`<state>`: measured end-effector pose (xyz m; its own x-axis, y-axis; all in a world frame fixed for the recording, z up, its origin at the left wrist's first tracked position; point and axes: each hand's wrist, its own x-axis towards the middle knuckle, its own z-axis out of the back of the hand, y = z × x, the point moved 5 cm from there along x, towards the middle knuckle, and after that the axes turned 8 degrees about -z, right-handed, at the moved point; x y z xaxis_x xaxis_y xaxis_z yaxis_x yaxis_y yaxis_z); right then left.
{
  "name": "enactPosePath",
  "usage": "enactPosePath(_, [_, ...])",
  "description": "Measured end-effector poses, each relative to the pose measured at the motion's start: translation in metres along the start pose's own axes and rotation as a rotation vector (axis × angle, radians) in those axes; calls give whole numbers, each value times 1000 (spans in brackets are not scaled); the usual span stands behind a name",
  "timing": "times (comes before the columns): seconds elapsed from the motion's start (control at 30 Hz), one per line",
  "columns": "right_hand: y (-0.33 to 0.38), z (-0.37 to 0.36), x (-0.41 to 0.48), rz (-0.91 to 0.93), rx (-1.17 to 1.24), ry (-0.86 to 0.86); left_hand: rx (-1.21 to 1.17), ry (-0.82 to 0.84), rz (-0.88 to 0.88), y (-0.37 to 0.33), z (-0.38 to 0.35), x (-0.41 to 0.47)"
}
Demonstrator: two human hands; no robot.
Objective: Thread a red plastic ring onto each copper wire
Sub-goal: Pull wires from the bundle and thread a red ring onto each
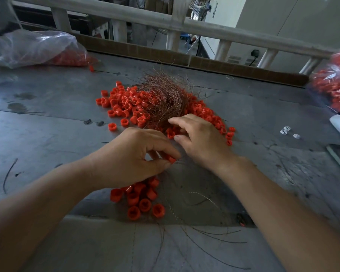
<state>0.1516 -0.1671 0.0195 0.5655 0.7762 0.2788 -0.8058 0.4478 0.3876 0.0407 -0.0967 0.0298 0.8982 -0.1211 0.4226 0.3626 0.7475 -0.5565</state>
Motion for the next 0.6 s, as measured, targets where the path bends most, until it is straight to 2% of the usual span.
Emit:
enactPosePath(0.07, [-2, -2, 1, -8, 13, -12, -1, 3, -4, 0, 0, 0])
enactPosePath(0.17, [-3, 6, 2, -12, 81, -129, 2, 8, -6, 1, 0, 0])
enactPosePath(0.37, [2, 22, -3, 74, 163, -295, -13, -18, 25, 2, 1, -1])
enactPosePath(0.53, [6, 49, -12, 111, 540, -365, -125, -188, 167, 12, 12, -2])
enactPosePath(0.6, [12, 64, -20, 192, 557, -448, -230, -251, 222, 16, 15, -2])
